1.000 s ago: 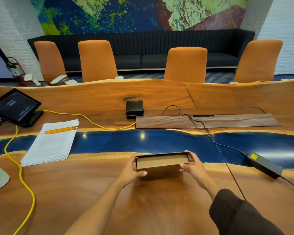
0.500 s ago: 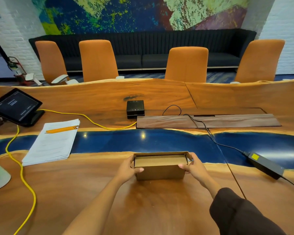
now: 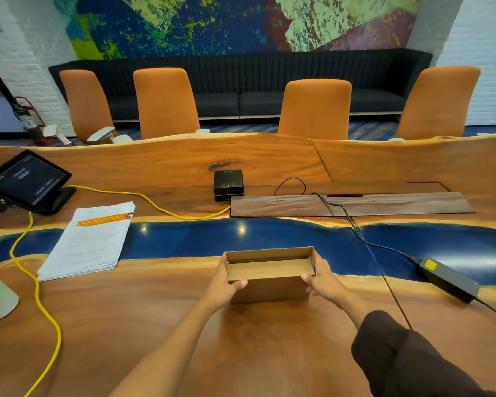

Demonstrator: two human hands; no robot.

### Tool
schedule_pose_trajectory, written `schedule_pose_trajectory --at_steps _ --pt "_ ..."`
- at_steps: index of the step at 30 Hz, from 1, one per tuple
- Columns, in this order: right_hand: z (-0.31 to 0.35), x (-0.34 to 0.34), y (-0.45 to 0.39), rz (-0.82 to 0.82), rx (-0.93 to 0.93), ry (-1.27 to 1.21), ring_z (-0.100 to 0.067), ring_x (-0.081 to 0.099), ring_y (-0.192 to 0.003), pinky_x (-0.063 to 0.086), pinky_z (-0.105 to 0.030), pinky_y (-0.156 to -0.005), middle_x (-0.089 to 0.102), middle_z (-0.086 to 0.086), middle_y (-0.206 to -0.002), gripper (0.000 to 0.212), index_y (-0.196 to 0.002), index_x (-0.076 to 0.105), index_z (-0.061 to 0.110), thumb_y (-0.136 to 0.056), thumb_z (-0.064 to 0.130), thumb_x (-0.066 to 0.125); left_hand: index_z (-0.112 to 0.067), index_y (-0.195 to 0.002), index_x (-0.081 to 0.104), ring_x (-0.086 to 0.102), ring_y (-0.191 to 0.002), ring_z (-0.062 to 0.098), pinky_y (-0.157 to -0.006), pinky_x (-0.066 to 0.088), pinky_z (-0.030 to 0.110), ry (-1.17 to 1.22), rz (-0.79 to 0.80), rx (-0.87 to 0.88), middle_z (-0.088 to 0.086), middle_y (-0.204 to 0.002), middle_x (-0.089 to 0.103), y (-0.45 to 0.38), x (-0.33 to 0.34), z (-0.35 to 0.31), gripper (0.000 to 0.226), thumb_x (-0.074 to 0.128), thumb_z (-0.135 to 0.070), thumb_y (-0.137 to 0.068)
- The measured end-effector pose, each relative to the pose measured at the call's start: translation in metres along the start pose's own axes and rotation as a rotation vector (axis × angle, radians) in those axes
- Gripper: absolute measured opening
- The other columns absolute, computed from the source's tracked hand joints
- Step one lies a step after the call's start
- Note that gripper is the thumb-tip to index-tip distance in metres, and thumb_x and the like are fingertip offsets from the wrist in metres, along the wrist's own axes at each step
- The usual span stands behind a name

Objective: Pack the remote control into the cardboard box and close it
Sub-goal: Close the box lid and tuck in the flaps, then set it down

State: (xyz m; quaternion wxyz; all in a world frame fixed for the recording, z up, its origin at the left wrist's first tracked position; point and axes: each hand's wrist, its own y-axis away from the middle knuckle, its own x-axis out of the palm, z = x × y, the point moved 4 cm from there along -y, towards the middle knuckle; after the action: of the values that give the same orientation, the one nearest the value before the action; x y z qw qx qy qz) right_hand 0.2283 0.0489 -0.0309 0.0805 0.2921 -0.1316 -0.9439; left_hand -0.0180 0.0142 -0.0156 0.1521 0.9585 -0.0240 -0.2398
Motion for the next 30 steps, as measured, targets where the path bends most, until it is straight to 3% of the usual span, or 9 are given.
schedule_pose_trajectory --at_steps 8,12,18,23,26,28,30 --pt "-0.001 0.001 0.002 -0.007 0.0 0.013 -0.017 0.053 -0.098 0.043 -0.012 -0.053 0.027 -0.008 -0.143 0.071 -0.148 0.003 0.026 -0.096 0.018 0.049 -0.028 -0.15 0.004 0.022 -0.144 0.023 -0.116 0.025 0.039 0.019 -0.007 0.101 0.002 -0.158 0.016 0.002 -0.005 -0.002 0.091 0.067 -0.015 -0.085" --pt "-0.003 0.002 0.004 -0.036 -0.017 0.008 -0.015 0.058 -0.091 0.043 -0.012 -0.055 0.029 -0.008 -0.143 0.066 -0.147 0.01 0.03 -0.095 0.02 0.05 -0.034 -0.146 0.013 0.015 -0.146 0.021 -0.116 0.021 0.036 0.015 -0.023 0.168 -0.002 -0.159 0.011 0.001 -0.007 -0.002 0.086 0.068 -0.013 -0.084" --pt "-0.002 -0.001 0.006 -0.081 -0.065 -0.025 -0.012 0.064 -0.077 0.047 -0.013 -0.058 0.027 -0.009 -0.15 0.063 -0.144 0.019 0.036 -0.094 0.018 0.053 -0.027 -0.139 0.027 0.033 -0.135 0.022 -0.11 0.031 0.036 -0.012 -0.035 0.166 0.001 -0.148 0.03 -0.001 -0.006 0.001 0.069 0.067 -0.015 -0.085" --pt "0.003 -0.002 0.011 -0.154 -0.138 -0.038 -0.009 0.068 -0.069 0.049 -0.014 -0.062 0.028 -0.012 -0.152 0.06 -0.133 0.025 0.045 -0.093 0.011 0.053 -0.031 -0.12 0.036 0.05 -0.113 0.017 -0.092 0.042 0.022 0.007 -0.037 0.184 -0.001 -0.124 0.046 -0.002 -0.006 0.004 0.051 0.068 -0.015 -0.084" --pt "0.005 -0.002 0.013 -0.18 -0.134 -0.039 -0.009 0.068 -0.071 0.052 -0.025 -0.073 0.033 -0.014 -0.148 0.047 -0.122 0.032 0.042 -0.093 0.011 0.052 -0.032 -0.117 0.04 0.05 -0.099 -0.001 -0.078 0.039 0.005 0.019 -0.04 0.193 -0.009 -0.119 0.048 -0.001 -0.007 0.004 0.047 0.069 -0.014 -0.083" --pt "0.006 -0.004 0.013 -0.183 -0.128 -0.04 -0.009 0.068 -0.07 0.052 -0.024 -0.071 0.034 -0.014 -0.148 0.043 -0.114 0.034 0.043 -0.093 0.01 0.053 -0.031 -0.118 0.042 0.048 -0.101 -0.003 -0.084 0.035 0.005 0.028 -0.04 0.198 -0.011 -0.121 0.047 -0.002 -0.007 0.005 0.046 0.069 -0.016 -0.083" --pt "0.007 -0.005 0.013 -0.184 -0.122 -0.038 -0.009 0.068 -0.069 0.051 -0.021 -0.066 0.034 -0.014 -0.148 0.042 -0.11 0.035 0.043 -0.092 0.01 0.054 -0.029 -0.122 0.044 0.044 -0.113 0.005 -0.097 0.031 0.018 0.037 -0.033 0.199 -0.011 -0.125 0.045 -0.002 -0.007 0.005 0.044 0.067 -0.024 -0.085"
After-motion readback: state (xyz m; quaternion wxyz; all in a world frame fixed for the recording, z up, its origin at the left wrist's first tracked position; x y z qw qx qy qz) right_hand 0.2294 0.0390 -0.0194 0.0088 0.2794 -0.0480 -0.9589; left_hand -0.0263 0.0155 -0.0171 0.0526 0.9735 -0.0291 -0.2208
